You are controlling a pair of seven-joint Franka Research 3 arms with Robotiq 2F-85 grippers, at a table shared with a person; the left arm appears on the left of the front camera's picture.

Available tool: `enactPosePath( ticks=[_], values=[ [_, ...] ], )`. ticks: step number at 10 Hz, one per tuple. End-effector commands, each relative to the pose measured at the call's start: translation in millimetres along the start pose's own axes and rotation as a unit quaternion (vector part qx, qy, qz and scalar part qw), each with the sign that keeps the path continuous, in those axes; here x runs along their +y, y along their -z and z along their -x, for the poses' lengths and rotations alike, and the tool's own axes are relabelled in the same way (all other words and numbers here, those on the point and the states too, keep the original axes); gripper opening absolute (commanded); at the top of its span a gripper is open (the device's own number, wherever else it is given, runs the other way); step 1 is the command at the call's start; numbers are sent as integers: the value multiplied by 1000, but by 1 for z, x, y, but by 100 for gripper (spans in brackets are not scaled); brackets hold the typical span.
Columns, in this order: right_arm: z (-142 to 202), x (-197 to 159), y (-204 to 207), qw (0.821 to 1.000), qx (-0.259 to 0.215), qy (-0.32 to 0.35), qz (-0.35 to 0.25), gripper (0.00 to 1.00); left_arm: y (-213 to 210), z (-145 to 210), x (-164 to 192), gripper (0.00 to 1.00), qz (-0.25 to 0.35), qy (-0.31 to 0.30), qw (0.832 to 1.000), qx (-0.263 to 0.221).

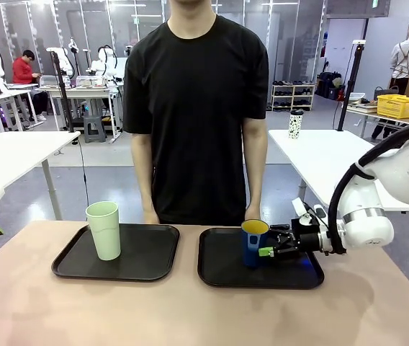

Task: Sort and store the cups by type.
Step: Pick up the Handle plastic cup and place it into the empty Flat Tray.

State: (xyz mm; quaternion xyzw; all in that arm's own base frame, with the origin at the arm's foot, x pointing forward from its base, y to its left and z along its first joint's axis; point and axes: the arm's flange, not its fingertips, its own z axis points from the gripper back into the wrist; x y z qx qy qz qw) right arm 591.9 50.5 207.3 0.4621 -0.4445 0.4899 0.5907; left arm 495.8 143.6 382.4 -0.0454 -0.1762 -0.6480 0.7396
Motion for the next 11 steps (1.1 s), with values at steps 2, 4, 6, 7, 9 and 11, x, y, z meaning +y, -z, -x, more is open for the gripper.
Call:
enactPosePath(
  ticks=[2, 4, 6, 7, 9, 11],
  values=[
    [-4, 16, -22, 1000, 4, 18, 12, 100, 1, 2, 4, 100, -7, 7, 1000, -13],
    [-6, 25, -39, 999, 21, 27, 22, 100, 1, 2, 4, 100, -7, 7, 1000, -13],
    [-17, 39, -55, 995, 78, 45, 46, 100, 1, 2, 4, 100, -7, 7, 1000, -13],
    [-26, 47, -62, 992, 95, 47, 63, 100, 1, 2, 4, 100, -7, 7, 1000, -13],
    [-36, 59, -73, 987, 114, 54, 95, 100, 1, 2, 4, 100, -7, 7, 1000, -13],
    [-40, 68, -82, 985, 112, 59, 114, 100, 1, 2, 4, 100, -7, 7, 1000, -13]
  ],
)
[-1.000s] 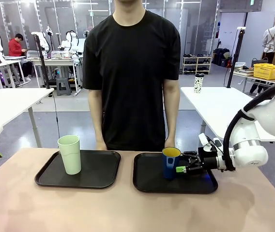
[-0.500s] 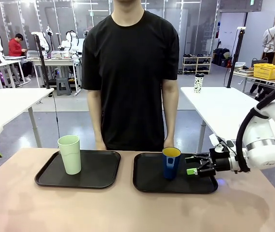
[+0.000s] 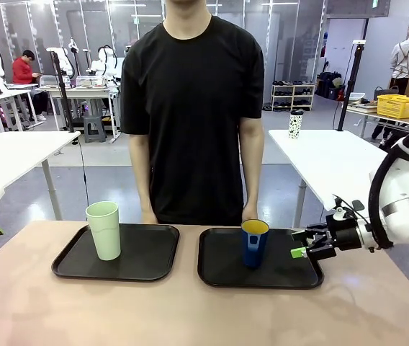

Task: Sort and store the cups by type.
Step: Pick up the Handle plastic cup and place it into the empty Flat Tray.

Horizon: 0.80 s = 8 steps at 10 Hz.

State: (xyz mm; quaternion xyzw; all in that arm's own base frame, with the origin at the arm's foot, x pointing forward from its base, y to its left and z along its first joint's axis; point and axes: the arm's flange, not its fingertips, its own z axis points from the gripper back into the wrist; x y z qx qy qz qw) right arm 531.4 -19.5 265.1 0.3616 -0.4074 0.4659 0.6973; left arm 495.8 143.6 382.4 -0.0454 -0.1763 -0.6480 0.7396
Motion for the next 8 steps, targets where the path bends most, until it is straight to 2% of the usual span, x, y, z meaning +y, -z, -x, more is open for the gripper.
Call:
enactPosePath(
  ticks=[1, 2, 8],
  values=[
    [0, 11, -6, 999, 15, 25, 24, 100, 1, 2, 4, 100, -7, 7, 1000, -13],
    [0, 0, 0, 1000, 0, 0, 0, 100, 1, 2, 4, 100, -7, 7, 1000, -13],
    [0, 0, 0, 1000, 0, 0, 0, 100, 1, 2, 4, 100, -7, 7, 1000, -13]
  ],
)
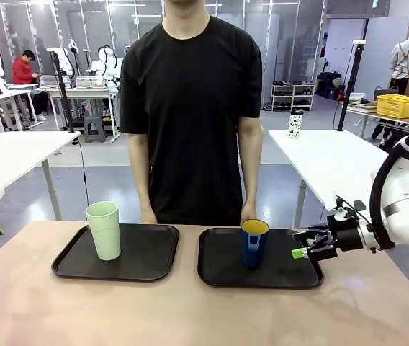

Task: Sort and store the cups by type.
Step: Pick up the Handle plastic cup and place it into the empty Flat Tray.

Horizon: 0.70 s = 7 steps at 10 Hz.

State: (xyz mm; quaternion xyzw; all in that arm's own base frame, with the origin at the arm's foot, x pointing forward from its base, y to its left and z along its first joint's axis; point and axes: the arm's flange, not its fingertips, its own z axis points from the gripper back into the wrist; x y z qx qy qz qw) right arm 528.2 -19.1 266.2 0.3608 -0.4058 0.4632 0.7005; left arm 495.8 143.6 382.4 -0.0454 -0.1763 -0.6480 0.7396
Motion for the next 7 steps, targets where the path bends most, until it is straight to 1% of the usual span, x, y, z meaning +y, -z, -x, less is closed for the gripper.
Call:
enactPosePath(
  ticks=[1, 7],
  values=[
    [0, -3, 1, 1000, -2, -4, -2, 100, 1, 2, 4, 100, -7, 7, 1000, -13],
    [0, -3, 1, 1000, -2, -4, -2, 100, 1, 2, 4, 100, -7, 7, 1000, -13]
  ],
)
